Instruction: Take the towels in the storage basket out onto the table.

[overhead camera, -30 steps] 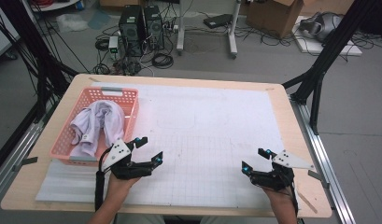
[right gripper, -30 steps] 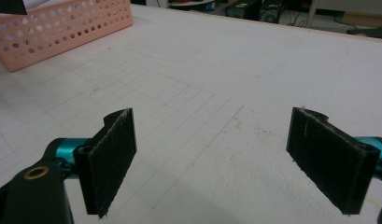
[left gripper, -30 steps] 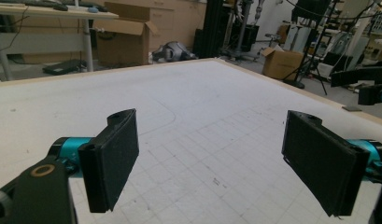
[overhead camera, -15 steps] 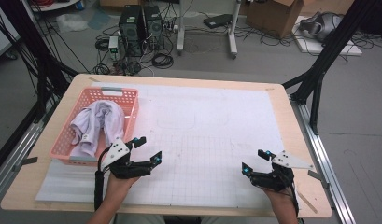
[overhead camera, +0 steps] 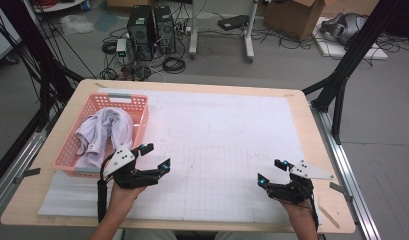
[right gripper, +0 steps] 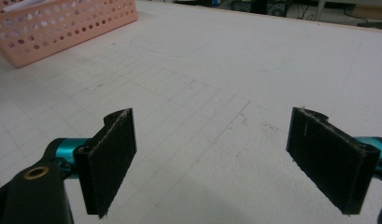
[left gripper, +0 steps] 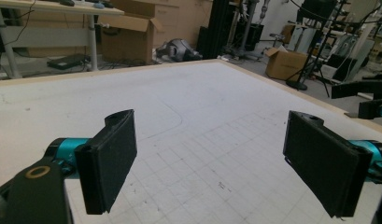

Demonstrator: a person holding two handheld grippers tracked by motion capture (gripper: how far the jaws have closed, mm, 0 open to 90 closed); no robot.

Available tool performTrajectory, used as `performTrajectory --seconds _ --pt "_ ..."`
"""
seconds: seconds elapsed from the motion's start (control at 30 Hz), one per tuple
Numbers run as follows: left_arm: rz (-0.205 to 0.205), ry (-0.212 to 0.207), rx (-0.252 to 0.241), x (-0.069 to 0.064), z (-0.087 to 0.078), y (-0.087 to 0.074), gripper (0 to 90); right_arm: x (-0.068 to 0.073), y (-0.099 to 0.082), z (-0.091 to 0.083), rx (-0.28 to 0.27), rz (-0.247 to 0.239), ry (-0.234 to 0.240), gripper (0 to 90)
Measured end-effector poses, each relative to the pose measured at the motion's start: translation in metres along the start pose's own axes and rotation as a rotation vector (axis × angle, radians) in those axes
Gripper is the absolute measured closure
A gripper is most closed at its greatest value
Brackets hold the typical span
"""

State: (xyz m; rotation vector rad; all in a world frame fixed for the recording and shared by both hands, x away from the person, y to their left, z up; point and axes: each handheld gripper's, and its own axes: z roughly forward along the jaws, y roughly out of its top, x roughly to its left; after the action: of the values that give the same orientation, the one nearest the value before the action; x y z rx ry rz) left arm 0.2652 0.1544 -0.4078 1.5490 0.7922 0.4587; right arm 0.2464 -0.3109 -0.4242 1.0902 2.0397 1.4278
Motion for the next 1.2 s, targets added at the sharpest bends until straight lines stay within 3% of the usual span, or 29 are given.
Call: performTrajectory --seconds 0.13,0.43,0.6,0.83,1.07,1.2 --pt "-0.010 0.007 -0.002 0.005 -0.002 0.006 17.9 0.000 0.001 0.000 -0.003 -0.003 -0.001 14.5" --pt "0.031 0.027 -0.014 0.021 -0.017 0.035 19.4 0.002 0.002 0.001 0.003 -0.002 0.006 14.5" --pt "0.023 0.041 -0.063 0.034 -0.028 0.043 19.4 0.004 0.002 0.000 0.008 -0.007 0.011 14.6" --pt "0.001 0.066 -0.043 0.051 -0.039 0.057 18.3 0.004 0.002 0.000 0.010 -0.007 0.010 14.6" --pt "-0.012 0.129 -0.021 0.080 -0.052 0.075 17.3 0.005 0.002 0.002 0.019 -0.011 0.018 14.5" --pt "-0.007 0.173 0.016 0.099 -0.056 0.080 17.3 0.004 0.001 0.002 0.024 -0.006 0.020 14.5"
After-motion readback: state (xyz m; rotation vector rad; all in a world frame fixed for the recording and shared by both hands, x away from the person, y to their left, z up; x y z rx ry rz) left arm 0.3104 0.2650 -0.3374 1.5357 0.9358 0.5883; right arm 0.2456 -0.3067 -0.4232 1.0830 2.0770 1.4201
